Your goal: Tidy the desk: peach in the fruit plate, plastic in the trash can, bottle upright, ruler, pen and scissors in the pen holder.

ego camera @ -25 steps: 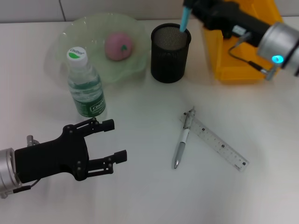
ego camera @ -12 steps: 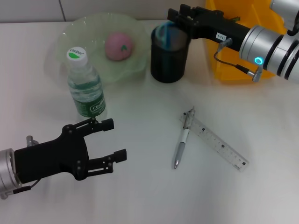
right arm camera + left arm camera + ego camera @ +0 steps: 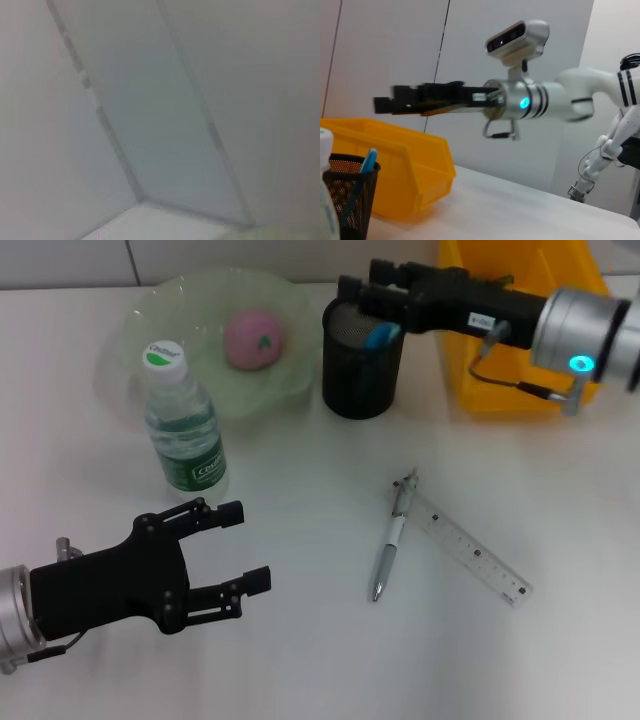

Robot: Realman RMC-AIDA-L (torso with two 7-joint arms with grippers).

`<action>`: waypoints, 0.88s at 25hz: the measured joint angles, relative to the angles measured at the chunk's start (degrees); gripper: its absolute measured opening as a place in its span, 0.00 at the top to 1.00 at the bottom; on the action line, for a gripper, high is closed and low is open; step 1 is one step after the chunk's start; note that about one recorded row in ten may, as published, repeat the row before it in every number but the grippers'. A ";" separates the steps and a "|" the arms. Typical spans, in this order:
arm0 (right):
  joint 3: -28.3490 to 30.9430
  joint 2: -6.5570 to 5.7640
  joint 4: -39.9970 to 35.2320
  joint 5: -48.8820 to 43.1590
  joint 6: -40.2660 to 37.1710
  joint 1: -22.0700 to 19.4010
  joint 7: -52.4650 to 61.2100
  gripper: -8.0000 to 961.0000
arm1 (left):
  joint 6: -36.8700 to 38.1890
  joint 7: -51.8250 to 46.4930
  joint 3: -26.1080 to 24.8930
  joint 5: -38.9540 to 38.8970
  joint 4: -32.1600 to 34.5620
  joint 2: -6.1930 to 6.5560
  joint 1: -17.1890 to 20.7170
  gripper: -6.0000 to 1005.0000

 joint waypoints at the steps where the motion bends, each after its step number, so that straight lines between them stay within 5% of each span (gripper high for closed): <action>1: -0.23 -0.14 -4.22 -4.19 -1.67 -0.77 4.47 0.41 | 0.03 0.06 0.00 0.00 -0.01 0.00 0.06 0.17; 3: -0.18 -0.28 -18.36 -23.06 -9.30 -2.14 21.21 0.37 | 0.05 0.12 0.03 0.00 0.00 0.00 0.12 0.17; 4: -0.18 -0.28 -18.36 -23.06 -9.30 -2.14 21.21 0.35 | 0.07 0.18 0.05 0.00 0.00 0.00 0.13 0.17; 5: -0.14 0.00 -26.05 -33.68 -14.52 -2.01 31.26 0.34 | 0.07 0.21 0.07 0.01 -0.01 0.00 0.14 0.17; 8: -0.54 0.40 -34.14 -46.66 -21.85 -0.47 43.66 0.29 | 0.09 0.27 0.17 0.00 0.02 -0.04 0.14 0.17; 13: -4.52 0.63 -38.56 -58.61 -28.47 3.56 54.59 0.29 | 0.09 0.35 0.50 0.00 0.10 -0.30 0.07 0.17; 22: -16.49 1.03 -36.36 -68.07 -24.56 8.02 61.86 0.29 | 0.10 0.41 0.62 0.03 0.13 -0.69 -0.26 0.17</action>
